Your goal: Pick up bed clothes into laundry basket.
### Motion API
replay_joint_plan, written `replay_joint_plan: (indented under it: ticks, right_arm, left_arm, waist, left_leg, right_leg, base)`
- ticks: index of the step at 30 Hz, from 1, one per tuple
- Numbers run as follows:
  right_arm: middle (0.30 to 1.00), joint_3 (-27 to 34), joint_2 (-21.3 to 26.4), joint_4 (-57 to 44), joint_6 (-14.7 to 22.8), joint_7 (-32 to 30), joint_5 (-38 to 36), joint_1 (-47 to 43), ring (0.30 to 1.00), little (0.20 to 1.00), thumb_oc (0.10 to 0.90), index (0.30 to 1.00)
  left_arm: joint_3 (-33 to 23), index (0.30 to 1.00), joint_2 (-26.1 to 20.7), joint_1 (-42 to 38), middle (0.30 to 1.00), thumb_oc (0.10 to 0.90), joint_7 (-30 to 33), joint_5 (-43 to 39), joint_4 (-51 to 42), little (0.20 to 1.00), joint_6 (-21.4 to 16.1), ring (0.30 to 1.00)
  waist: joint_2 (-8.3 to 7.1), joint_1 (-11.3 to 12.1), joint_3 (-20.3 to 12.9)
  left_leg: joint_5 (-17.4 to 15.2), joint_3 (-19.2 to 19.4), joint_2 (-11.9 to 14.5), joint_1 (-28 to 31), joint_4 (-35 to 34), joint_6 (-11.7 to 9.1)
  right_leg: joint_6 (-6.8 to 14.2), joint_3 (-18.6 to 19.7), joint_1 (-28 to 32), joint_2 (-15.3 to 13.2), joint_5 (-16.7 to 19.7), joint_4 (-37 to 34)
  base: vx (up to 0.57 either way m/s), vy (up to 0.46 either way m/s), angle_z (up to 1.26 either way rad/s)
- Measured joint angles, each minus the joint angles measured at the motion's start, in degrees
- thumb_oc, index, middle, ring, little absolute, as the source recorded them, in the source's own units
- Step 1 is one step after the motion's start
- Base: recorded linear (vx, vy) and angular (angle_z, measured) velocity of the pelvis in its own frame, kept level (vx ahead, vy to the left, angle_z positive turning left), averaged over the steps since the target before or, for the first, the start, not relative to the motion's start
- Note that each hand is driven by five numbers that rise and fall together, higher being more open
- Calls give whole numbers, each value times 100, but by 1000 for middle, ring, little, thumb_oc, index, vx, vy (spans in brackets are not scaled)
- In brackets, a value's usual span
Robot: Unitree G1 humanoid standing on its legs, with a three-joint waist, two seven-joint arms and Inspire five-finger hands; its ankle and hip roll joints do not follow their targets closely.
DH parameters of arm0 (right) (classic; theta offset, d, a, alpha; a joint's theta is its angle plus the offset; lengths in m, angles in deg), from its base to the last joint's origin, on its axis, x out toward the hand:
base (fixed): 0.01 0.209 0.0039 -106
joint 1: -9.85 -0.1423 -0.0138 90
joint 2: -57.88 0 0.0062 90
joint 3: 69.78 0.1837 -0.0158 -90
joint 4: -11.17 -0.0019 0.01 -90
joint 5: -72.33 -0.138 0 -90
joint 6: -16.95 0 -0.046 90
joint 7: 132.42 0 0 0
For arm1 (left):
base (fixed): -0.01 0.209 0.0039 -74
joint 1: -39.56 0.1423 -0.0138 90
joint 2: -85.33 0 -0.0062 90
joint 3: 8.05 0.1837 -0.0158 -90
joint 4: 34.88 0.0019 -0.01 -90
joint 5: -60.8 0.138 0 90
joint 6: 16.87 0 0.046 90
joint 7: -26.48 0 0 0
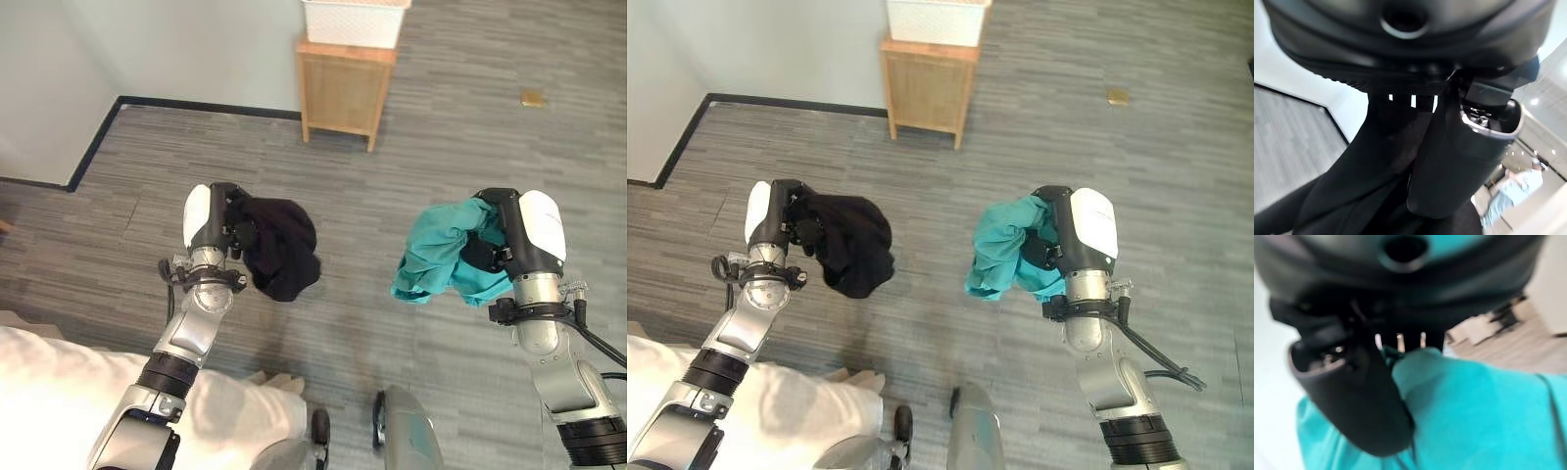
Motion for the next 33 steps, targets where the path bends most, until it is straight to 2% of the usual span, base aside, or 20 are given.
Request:
replay_joint_plan:
  ticks: [1, 2, 3, 4, 6, 8, 11, 12, 13, 14, 15, 18, 20, 22, 25, 26, 27, 28, 30, 33]
  right_arm:
    - [300, -3, -7, 16, 18, -7, -7, -27, 300, 300, 400, 300]
    - [300, -1, -25, 41, 16, -17, -12, -36, 300, 300, 400, 300]
    - [300, -11, -136, 90, 17, -25, -22, 24, 300, 300, 400, 300]
    - [300, -79, -199, 247, 64, -65, -20, 4, 300, 300, 400, 300]
    - [300, -92, -238, 352, 16, -159, -27, -27, 300, 300, 400, 300]
    - [300, -163, -412, 545, -31, -156, -22, -129, 300, 300, 400, 300]
    - [300, -215, -511, 575, -37, -154, -21, -106, 300, 300, 400, 300]
    - [300, -208, -611, 570, -37, -174, -23, -95, 300, 300, 400, 300]
    - [300, -213, -633, 504, -40, -220, -25, -135, 300, 300, 400, 300]
    - [300, -228, -671, 437, -37, -264, -24, -256, 300, 300, 400, 300]
    - [300, -281, -826, 438, -39, -271, -26, -445, 300, 300, 400, 300]
    - [300, -620, -861, 424, 2, -357, -46, -695, 300, 300, 400, 300]
    - [300, -796, -724, 453, 28, -343, -56, -665, 300, 300, 400, 300]
    - [300, -932, -594, 451, 29, -335, -53, -631, 300, 300, 400, 300]
    - [300, -1012, -399, 386, 36, -303, -32, -228, 300, 300, 400, 300]
    - [300, -1001, -365, 372, 36, -282, -17, -135, 300, 300, 400, 300]
    - [300, -985, -401, 362, 14, -281, -16, -44, 300, 300, 400, 300]
    - [300, -935, -346, 330, 12, -274, -6, 54, 300, 300, 400, 300]
    - [300, -754, -283, 263, 9, -226, 45, 59, 300, 300, 400, 300]
    - [300, -658, -281, 178, -93, -220, 208, 62, 300, 300, 400, 300]
  left_arm:
    - [22, 300, -23, -37, 300, 400, 7, 17, 22, 300, 0, 300]
    - [43, 300, -7, -51, 300, 400, 8, 18, 46, 300, -1, 300]
    - [131, 300, -29, -21, 300, 400, -6, 13, 128, 300, 7, 300]
    - [55, 300, 80, 145, 300, 400, 4, 17, 151, 300, 0, 300]
    - [91, 300, 169, 296, 300, 400, -15, 8, 125, 300, 1, 300]
    - [-18, 300, 117, 311, 300, 400, -14, 66, 56, 300, -4, 300]
    - [-27, 300, 84, 484, 300, 400, -88, 63, 30, 300, -15, 300]
    - [-44, 300, 59, 559, 300, 400, -92, 56, 5, 300, -31, 300]
    - [-129, 300, 30, 715, 300, 400, -86, 57, -282, 300, -36, 300]
    - [-191, 300, -20, 739, 300, 400, -39, 54, -502, 300, -47, 300]
    - [-204, 300, -115, 735, 300, 400, 26, 50, -549, 300, -47, 300]
    - [-109, 300, -180, 731, 300, 400, 32, -70, -447, 300, -45, 300]
    - [32, 300, -69, 797, 300, 400, 36, -67, -377, 300, -132, 300]
    - [51, 300, -36, 850, 300, 400, 36, -65, -379, 300, -140, 300]
    - [61, 300, 28, 964, 300, 400, 48, -62, -350, 300, -166, 300]
    - [84, 300, 31, 991, 300, 400, 38, -60, -349, 300, -166, 300]
    - [88, 300, 34, 980, 300, 400, 31, -58, -349, 300, -164, 300]
    - [132, 300, 130, 972, 300, 400, 28, -60, -362, 300, -160, 300]
    - [264, 300, 231, 964, 300, 400, -26, -56, -410, 300, -160, 300]
    - [257, 300, 401, 850, 300, 400, -118, -59, -413, 300, -157, 300]
  waist:
    - [-209, -53, -195]
    - [-324, -89, -289]
    - [-708, -44, -529]
    - [-604, -57, -655]
    - [-181, 3, -941]
    - [-164, 24, -946]
    - [-297, -153, -824]
    - [-431, -161, -735]
    - [-579, -98, -639]
    - [-771, 83, -505]
    - [-961, 286, -399]
    - [-952, 277, -289]
    - [-613, 470, -296]
    - [-460, 535, -313]
    - [-280, 615, -477]
    - [-154, 599, -548]
    - [-255, 555, -547]
    - [-335, 420, -548]
    - [-157, 428, -496]
    - [-82, 333, -445]
  left_leg:
    - [-217, -39, 59, 279, -63, -187]
    - [-365, -41, 106, 451, -104, -262]
    - [-775, 75, -47, 725, 121, -617]
    - [-1158, 152, 160, 858, 473, -850]
    - [-1181, 147, 729, 896, 570, -1021]
    - [-865, 40, 1044, 895, 923, -1086]
    - [-826, 161, 1019, 371, 2134, -1309]
    - [-598, 161, 942, -201, 3350, -1319]
    - [-98, 198, 921, -1335, 5515, -1004]
    - [-84, 199, 749, -2191, 6598, -695]
    - [-230, 371, 730, -2748, 6675, -477]
    - [-382, 476, 650, -3571, 4479, -576]
    - [-177, 636, 431, -3563, 2008, -510]
    - [194, 621, -11, -3468, 885, -479]
    - [493, 1198, -523, -3271, 330, 22]
    - [734, 1211, -456, -3170, 174, 362]
    - [1237, 1410, -447, -3078, 228, 744]
    - [1294, 1566, -530, -2993, 356, 834]
    - [1335, 1350, -650, -2614, 16, 947]
    - [1088, 1159, -776, -1935, -181, 960]
  right_leg:
    - [141, -71, 49, 82, 181, -1530]
    - [137, -272, 70, 111, 179, -1984]
    - [-212, -471, 383, 32, 319, -2221]
    - [-560, -405, 421, 134, 1330, -1998]
    - [-507, -1174, 244, 362, 1322, -1239]
    - [-947, -1210, 394, 719, 793, -799]
    - [-928, -1111, 1127, 857, 532, -1086]
    - [-994, -1012, 1593, 949, 456, -1435]
    - [-1227, -817, 1897, 1064, 527, -1693]
    - [-1212, -558, 2016, 1066, 467, -1818]
    - [-1218, -277, 2215, 1042, 529, -2016]
    - [-793, -43, 2848, 1110, 400, -2405]
    - [-282, -236, 3131, 1088, -38, -2224]
    - [-334, -58, 3589, 1141, -107, -2564]
    - [-23, 203, 4334, 1295, -430, -2870]
    - [66, 264, 4489, 1443, -522, -2865]
    - [119, 332, 4648, 1414, -646, -2824]
    - [139, 311, 4628, 1276, -763, -2527]
    - [-123, 295, 4372, 992, -1114, -2069]
    - [22, 279, 4371, 520, -1166, -2004]
  base:
    - [584, -205, 150]
    - [791, -317, 137]
    - [693, -313, 82]
    - [859, -418, 73]
    - [432, -247, 18]
    - [462, -262, -4]
    - [370, -278, 11]
    - [378, -356, -28]
    - [304, -245, -72]
    - [410, -110, -126]
    - [203, 25, -133]
    - [389, 107, -66]
    - [394, 49, -85]
    - [537, 26, -77]
    - [401, 56, -47]
    - [362, 100, -33]
    - [271, 94, 21]
    - [287, 72, 24]
    - [447, 84, -8]
    - [322, 87, 16]
